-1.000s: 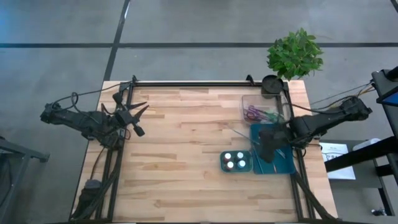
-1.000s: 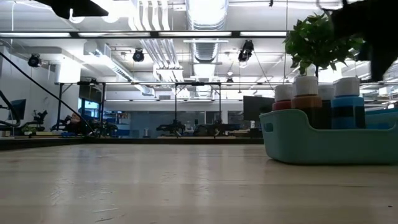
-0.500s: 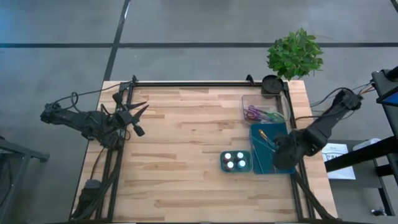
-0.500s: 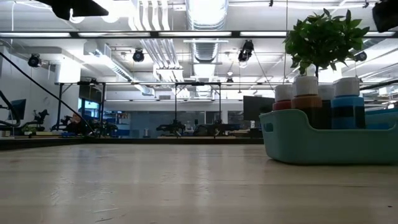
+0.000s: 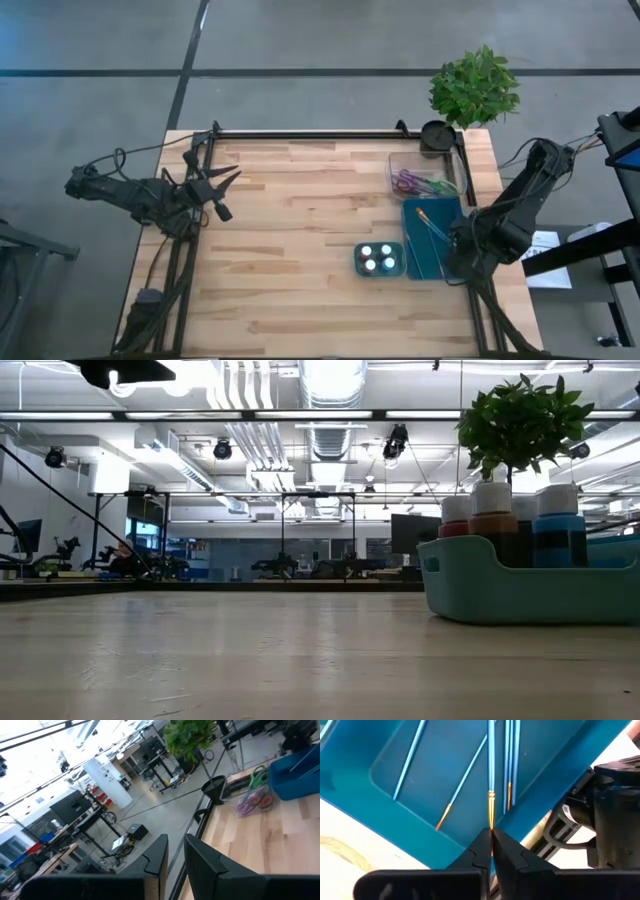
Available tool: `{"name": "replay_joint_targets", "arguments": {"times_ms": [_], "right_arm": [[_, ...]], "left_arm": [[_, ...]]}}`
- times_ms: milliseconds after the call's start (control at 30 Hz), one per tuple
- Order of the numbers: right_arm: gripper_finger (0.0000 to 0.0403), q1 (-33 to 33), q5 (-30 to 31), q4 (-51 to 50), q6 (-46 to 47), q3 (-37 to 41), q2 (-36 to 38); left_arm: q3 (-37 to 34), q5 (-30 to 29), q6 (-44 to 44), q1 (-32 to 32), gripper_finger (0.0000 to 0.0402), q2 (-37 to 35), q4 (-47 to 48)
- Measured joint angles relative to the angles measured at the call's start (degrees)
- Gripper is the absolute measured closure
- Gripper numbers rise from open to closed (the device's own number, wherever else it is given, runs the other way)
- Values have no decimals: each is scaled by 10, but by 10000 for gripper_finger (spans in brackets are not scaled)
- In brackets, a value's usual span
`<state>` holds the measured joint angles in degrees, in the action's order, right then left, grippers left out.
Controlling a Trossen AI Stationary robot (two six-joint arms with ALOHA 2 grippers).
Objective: Pick & Place Paint Supplies
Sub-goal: Put the blue paintbrush into the blue bin, then return to Home Position
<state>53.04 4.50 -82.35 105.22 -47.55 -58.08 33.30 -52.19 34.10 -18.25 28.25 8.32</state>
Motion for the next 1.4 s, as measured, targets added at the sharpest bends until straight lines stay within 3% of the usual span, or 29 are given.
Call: {"name": "replay_joint_targets", "arguments": {"times_ms": [333,600,700,933,1033,1167,1333,1400], "right_arm": [[381,0,1,3,7,0,5],[265,0,22,4,8,0,14],[227,0,89,6,-12,-10,14],[193,0,356,8,-105,-83,14],[192,-1,432,8,-158,-118,14],[192,0,487,14,-222,-155,14],[192,-1,535,77,-323,-172,13],[192,0,543,122,-360,-169,12]], "left_arm": [[0,15,4,0,333,0,-11],[0,15,5,0,333,0,-11],[0,17,3,0,333,0,-10],[0,84,-31,44,335,0,-4],[3,212,-105,132,335,0,41],[-10,500,-229,332,336,2,58],[-128,935,-306,573,336,9,-79],[-196,1028,-346,636,336,-2,-174]]}}
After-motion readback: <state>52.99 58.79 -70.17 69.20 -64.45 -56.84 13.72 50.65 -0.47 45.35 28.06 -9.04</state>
